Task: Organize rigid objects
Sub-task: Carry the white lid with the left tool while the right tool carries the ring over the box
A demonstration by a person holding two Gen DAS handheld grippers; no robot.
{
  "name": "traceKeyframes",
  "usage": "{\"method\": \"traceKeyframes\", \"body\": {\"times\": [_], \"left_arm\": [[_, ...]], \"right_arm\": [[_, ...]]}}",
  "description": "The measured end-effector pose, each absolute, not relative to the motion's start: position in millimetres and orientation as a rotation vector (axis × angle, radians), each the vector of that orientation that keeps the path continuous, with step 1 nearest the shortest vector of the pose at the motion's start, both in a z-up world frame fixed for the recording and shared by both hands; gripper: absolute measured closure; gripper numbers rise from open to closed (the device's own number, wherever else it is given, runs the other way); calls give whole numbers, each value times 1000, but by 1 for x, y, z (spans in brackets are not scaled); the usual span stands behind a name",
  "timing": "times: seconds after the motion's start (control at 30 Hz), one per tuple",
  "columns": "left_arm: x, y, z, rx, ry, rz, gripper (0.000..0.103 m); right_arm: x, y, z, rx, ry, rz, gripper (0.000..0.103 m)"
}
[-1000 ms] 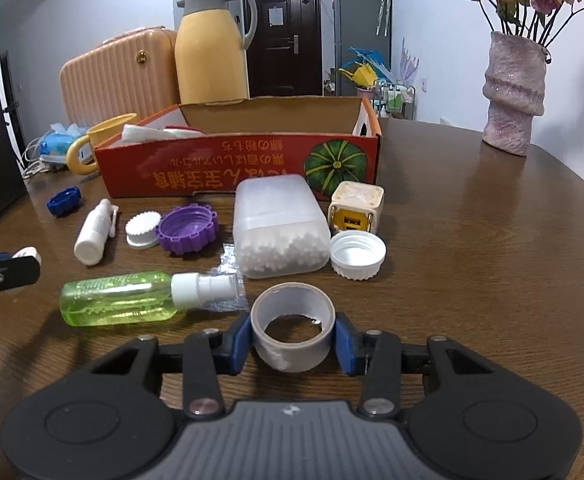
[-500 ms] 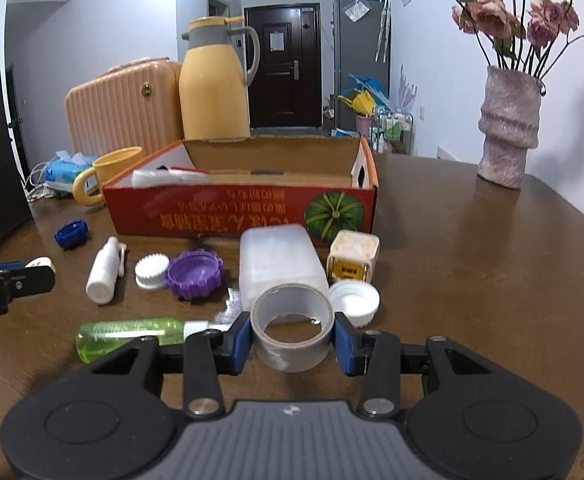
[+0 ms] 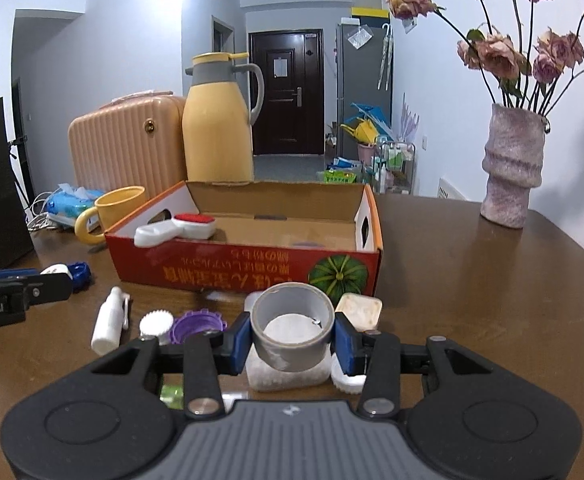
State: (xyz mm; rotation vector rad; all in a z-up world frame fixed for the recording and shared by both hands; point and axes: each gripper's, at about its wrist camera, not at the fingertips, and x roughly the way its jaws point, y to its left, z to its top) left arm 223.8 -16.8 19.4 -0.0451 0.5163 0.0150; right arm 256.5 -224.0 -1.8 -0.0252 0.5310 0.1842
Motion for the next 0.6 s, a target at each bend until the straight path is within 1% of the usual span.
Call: {"method": "traceKeyframes", "body": {"times": [0.6], "left_arm": [[269, -22, 37, -47, 478, 6, 63]], "right_arm": [[299, -216, 18, -31, 477, 189, 62]]}}
